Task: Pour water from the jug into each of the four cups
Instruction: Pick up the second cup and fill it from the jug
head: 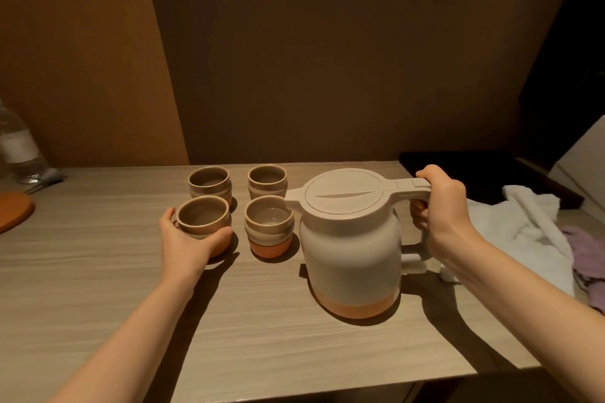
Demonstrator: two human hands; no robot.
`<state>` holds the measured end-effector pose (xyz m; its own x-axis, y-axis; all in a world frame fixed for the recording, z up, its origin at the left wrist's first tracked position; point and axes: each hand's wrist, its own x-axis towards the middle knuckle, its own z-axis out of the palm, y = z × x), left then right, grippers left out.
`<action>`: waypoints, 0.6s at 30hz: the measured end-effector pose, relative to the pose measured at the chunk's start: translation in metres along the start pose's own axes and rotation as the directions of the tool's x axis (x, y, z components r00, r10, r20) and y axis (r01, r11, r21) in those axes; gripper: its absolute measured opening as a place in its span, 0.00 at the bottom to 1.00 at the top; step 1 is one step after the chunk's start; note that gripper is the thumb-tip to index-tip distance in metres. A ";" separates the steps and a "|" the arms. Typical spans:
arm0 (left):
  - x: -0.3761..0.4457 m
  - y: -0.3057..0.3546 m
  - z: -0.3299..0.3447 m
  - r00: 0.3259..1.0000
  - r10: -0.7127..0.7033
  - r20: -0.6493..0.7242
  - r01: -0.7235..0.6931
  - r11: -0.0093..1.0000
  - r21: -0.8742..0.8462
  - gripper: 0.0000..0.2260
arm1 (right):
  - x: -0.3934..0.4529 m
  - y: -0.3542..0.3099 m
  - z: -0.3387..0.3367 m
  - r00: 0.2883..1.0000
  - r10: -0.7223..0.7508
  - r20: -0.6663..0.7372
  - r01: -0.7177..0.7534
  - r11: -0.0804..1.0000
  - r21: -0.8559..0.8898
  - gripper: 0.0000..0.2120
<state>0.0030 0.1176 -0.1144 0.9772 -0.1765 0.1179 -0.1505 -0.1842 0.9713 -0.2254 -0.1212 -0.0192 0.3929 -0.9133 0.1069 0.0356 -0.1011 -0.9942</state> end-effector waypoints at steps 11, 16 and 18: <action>0.002 -0.004 0.004 0.998 0.055 -0.034 -0.054 0.998 0.034 0.43 | -0.001 -0.002 0.000 1.000 0.010 0.009 -0.010 1.000 -0.013 0.19; -0.011 0.004 -0.009 0.992 0.114 -0.057 -0.113 0.993 0.022 0.43 | -0.006 -0.004 0.000 1.000 0.013 0.018 -0.013 1.000 -0.012 0.19; -0.019 0.010 -0.014 0.991 0.126 -0.042 -0.126 0.992 0.002 0.46 | -0.009 -0.004 -0.001 1.000 0.010 0.021 -0.010 1.000 -0.018 0.18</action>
<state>-0.0145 0.1329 -0.1040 0.9558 -0.1578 0.2479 -0.2728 -0.1627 0.9482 -0.2295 -0.1130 -0.0159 0.4121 -0.9060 0.0966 0.0150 -0.0993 -0.9949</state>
